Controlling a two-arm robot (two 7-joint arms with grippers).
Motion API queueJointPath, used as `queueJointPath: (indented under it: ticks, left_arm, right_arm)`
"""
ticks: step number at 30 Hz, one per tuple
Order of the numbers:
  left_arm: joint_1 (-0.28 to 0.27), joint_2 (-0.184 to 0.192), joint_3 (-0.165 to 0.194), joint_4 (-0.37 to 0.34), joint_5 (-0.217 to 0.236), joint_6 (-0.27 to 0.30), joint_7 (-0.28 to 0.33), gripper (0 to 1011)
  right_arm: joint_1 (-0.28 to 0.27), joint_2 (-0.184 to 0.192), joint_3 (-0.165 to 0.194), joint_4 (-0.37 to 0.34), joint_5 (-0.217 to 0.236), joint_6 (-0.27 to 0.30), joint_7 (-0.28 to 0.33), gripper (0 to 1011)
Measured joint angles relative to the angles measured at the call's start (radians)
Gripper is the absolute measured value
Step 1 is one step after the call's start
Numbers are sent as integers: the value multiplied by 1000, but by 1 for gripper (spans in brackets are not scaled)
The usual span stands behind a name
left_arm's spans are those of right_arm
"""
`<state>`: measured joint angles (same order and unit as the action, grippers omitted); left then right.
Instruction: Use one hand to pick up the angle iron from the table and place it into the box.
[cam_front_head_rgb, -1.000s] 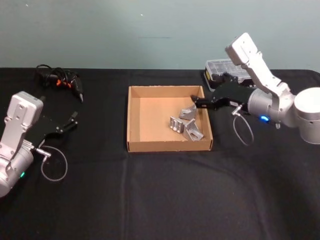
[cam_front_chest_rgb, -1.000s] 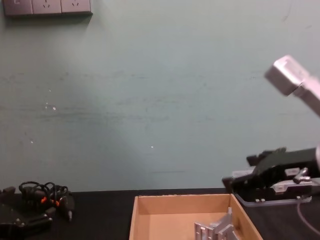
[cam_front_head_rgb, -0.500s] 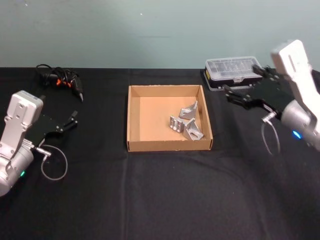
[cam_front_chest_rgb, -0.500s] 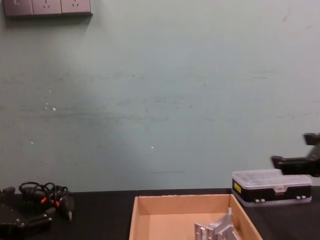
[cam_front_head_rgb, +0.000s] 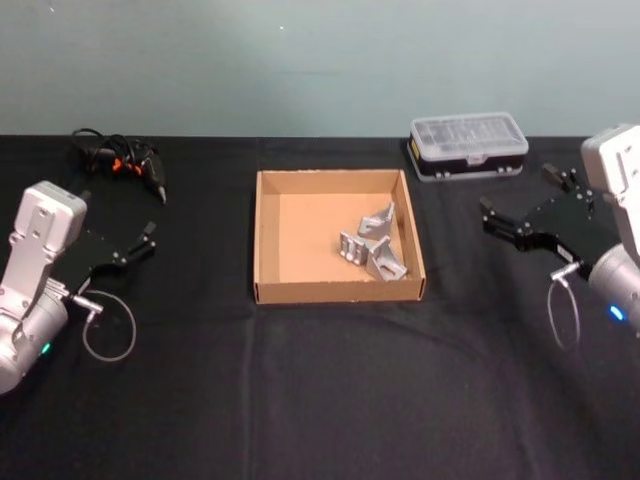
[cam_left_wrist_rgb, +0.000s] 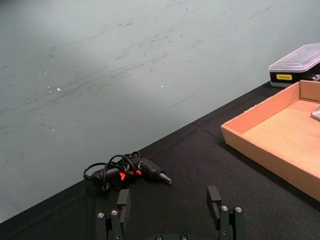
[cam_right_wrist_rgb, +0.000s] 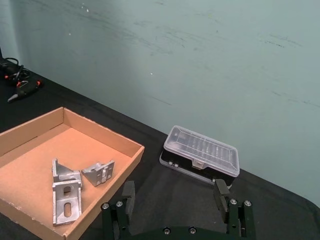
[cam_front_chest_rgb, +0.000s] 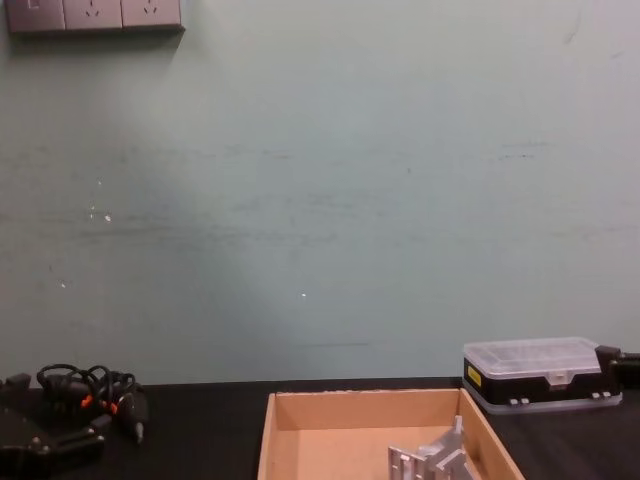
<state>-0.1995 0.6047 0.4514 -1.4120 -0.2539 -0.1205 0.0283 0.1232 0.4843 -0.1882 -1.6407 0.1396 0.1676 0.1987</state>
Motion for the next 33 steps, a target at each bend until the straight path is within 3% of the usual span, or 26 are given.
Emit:
queueJointPath:
  ticks: [33]
  left_arm:
    - [0, 0, 0, 0, 0, 0, 0, 1000]
  right_arm:
    - [6, 4, -3, 0, 1, 0, 2, 1000]
